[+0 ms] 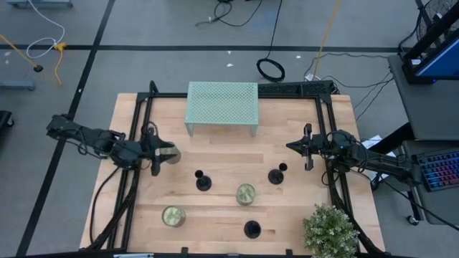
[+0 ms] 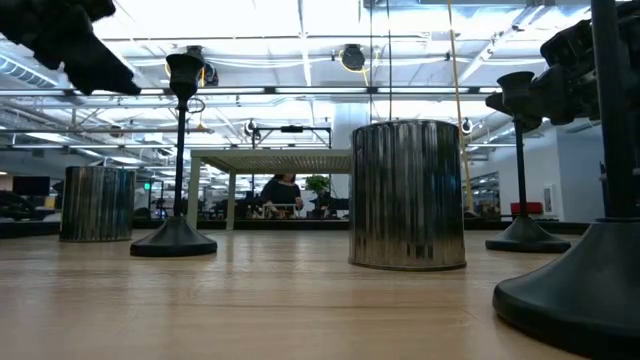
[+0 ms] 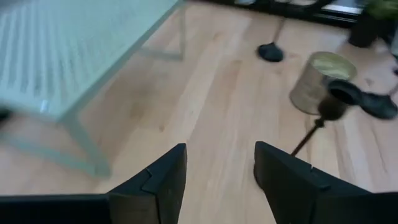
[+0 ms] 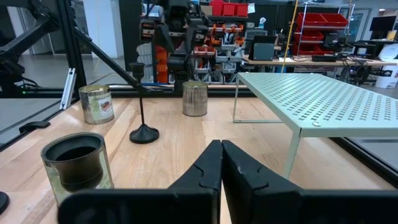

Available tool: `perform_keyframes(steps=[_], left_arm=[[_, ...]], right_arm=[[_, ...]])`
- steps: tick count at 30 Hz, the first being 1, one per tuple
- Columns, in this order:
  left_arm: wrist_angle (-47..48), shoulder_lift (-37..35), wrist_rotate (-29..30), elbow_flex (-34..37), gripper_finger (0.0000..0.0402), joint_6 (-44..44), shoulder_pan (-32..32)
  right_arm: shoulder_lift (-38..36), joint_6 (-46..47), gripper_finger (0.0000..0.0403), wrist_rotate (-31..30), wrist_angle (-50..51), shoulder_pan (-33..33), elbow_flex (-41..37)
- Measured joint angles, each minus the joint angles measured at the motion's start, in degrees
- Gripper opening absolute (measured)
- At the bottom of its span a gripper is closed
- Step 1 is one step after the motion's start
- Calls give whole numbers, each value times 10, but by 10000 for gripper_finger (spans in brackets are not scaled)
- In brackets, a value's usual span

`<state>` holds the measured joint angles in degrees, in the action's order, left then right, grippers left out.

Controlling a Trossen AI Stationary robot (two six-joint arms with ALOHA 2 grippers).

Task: Pick & Place candle stick holders
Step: Put the top scented candle on the shelf

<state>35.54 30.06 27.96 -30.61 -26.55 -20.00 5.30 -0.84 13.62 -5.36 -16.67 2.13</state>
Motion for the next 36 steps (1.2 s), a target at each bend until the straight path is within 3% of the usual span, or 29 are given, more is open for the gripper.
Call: perform_keyframes(steps=[3,6,14,19,25,30,36], left_arm=[[8,27,-29,4,193,-70,12],[15,63,-45,16,193,-87,18],[36,143,-10,17,193,-78,42],[46,182,-10,17,193,-126,55],[63,217,-14,17,186,-186,58],[75,241,-14,17,156,-190,58],[73,252,-9,17,74,-187,58]], right_arm=[[0,0,0,0,-1,0,0],[0,0,0,-1,-2,-1,0],[0,45,0,0,-16,-1,0],[0,40,0,-4,-30,-1,0],[1,-3,0,-53,-79,-1,0],[1,8,0,-61,-82,-1,0],[1,31,0,-61,-81,-1,0]])
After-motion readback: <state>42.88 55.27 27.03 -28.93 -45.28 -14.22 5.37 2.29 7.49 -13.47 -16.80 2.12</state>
